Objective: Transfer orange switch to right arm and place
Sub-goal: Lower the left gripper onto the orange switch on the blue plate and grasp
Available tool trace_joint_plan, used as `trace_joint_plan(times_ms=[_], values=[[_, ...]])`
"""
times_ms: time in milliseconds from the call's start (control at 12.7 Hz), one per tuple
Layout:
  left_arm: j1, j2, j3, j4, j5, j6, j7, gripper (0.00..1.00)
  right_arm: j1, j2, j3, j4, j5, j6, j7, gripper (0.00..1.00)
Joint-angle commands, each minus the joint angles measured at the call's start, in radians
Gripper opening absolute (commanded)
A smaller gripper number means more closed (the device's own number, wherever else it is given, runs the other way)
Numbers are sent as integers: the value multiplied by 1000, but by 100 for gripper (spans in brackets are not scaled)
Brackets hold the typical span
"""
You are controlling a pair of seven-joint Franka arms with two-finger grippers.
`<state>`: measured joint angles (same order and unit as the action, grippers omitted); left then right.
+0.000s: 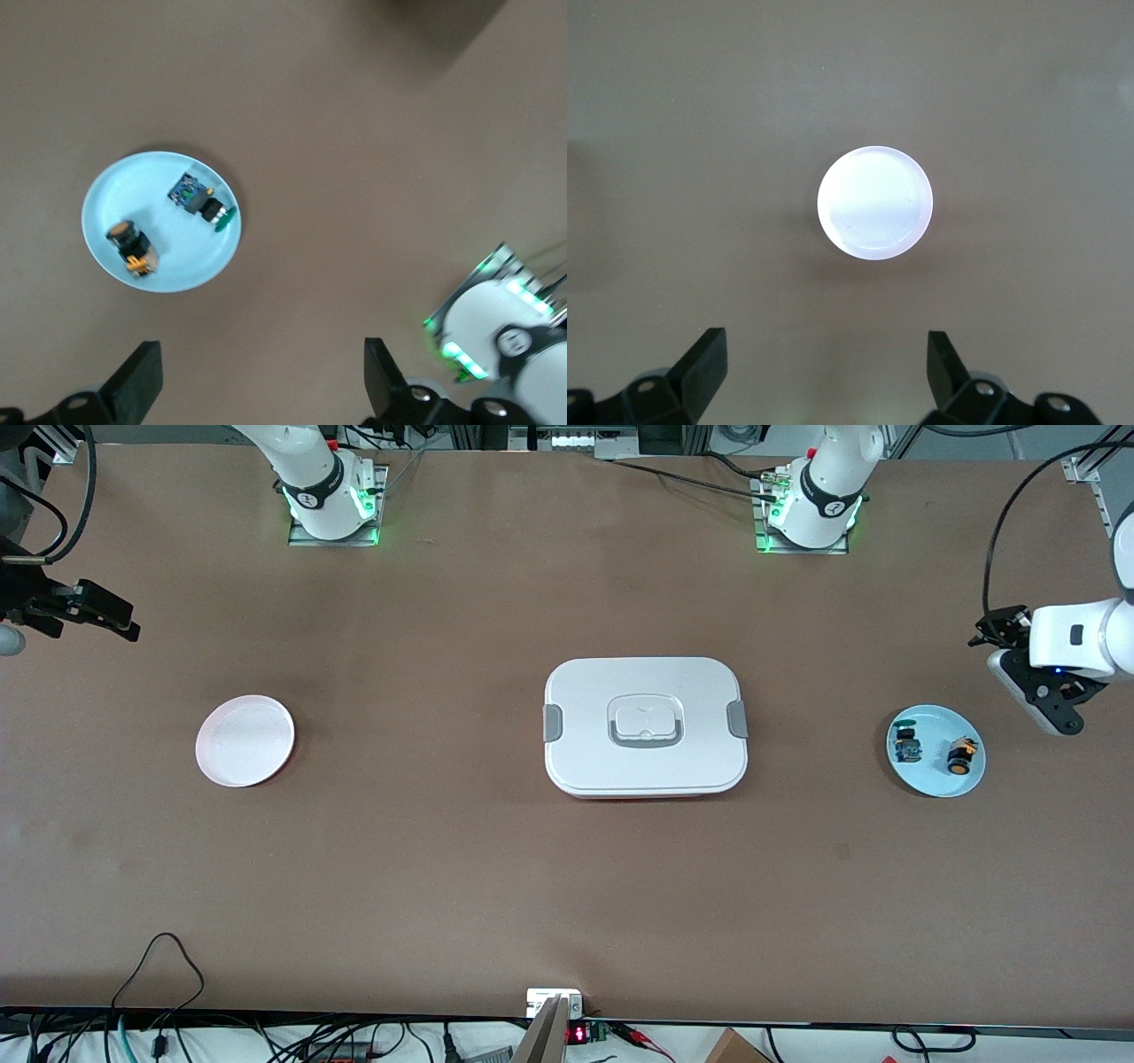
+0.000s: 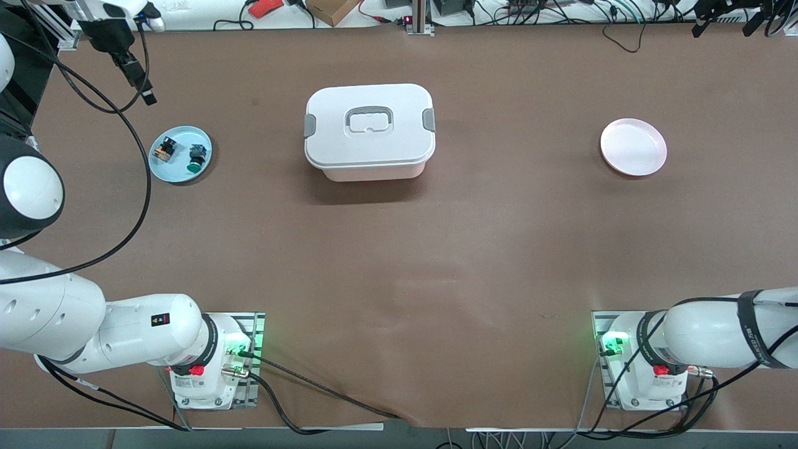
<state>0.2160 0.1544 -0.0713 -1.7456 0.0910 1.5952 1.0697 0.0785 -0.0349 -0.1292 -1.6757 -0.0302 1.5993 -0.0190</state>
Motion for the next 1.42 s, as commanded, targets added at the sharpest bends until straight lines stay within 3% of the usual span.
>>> trace_joint_plan(times_ms=[0, 473, 789, 946, 1341], values=[[51, 56, -4, -24, 38, 125, 287, 100, 0, 6, 0, 22, 1, -19, -10, 100], [152, 85, -5, -235, 38, 507, 783, 99, 0, 6, 0, 22, 1, -19, -10, 100], [250, 209, -18, -245, 6, 661, 1134, 100, 0, 6, 2, 22, 1, -19, -10, 100], [272, 244, -35, -270, -97, 744, 1330, 100, 0, 6, 0, 22, 1, -19, -10, 100], [296, 306, -38, -267, -198, 801, 1516, 100, 0, 6, 0, 22, 1, -19, -12, 100]])
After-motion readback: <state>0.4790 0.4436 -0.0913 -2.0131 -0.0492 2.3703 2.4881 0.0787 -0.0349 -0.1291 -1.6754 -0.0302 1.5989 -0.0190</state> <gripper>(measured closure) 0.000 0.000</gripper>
